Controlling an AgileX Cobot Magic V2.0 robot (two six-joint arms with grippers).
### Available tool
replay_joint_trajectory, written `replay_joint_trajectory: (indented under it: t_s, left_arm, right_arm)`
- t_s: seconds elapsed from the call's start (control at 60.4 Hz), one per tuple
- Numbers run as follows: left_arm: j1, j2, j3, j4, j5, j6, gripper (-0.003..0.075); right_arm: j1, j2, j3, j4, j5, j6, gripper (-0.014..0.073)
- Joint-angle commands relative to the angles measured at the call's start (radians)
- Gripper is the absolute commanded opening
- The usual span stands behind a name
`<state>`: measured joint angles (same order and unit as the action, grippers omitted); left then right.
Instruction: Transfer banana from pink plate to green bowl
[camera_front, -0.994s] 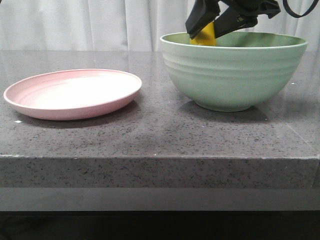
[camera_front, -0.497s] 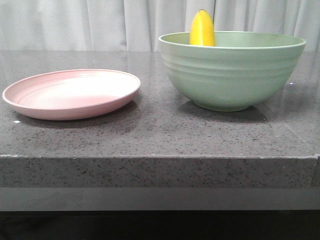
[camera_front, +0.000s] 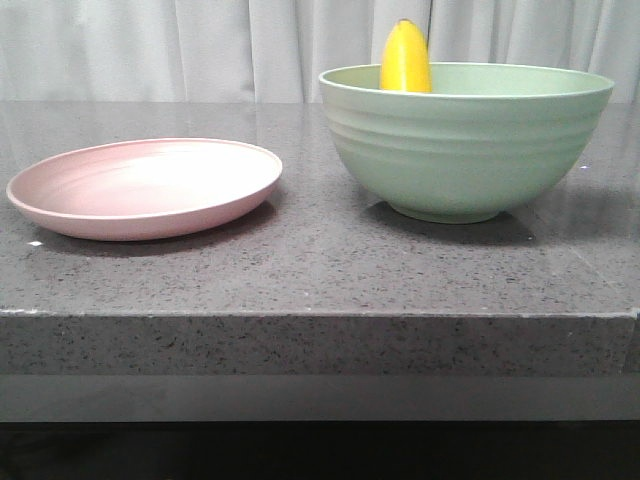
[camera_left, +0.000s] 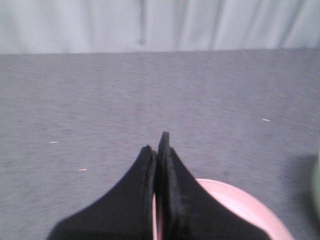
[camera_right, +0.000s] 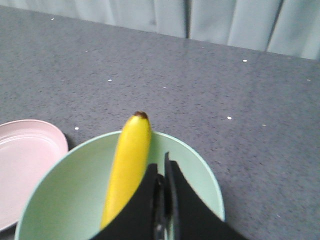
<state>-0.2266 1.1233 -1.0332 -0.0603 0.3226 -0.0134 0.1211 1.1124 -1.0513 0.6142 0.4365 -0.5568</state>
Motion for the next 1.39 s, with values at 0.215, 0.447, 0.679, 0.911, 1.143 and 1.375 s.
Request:
replay_joint_trajectory:
  t_s: [0.215,0.447,0.679,0.911,1.143,1.375]
  left_arm:
    - [0.095,-0.390,0.300,0.017,-0.234,-0.003,-0.0020]
    - [0.095,-0.695,0.570,0.017,-0.234,-0.003,-0.0020]
    - [0.095,-0.877,0.700,-0.002,-0.230,-0.003,-0.0020]
    - [0.095,-0.882,0.700,-0.002,-0.233,-0.003,-0.0020]
    - [0.095,-0.882,0.700,-0.002,-0.233,-0.003,-0.0020]
    - [0.095,-0.882,0.700,-0.002,-0.233,-0.003,-0.0020]
  right_arm:
    - [-0.021,-0.283,0.304,0.016,-0.207,-0.008,-0.0078]
    - [-0.021,-0.576,0.574,0.022,-0.298,-0.008,-0.0078]
    - [-0.021,-0.814,0.679,0.022,-0.302,-0.008,-0.0078]
    - [-0.021,-0.829,0.684,0.022,-0.303,-0.008,-0.0078]
    - [-0.021,-0.829,0.684,0.022,-0.303,-0.008,-0.0078]
    - [-0.021,-0.829,0.684,0.022,-0.303,-0.008,-0.0078]
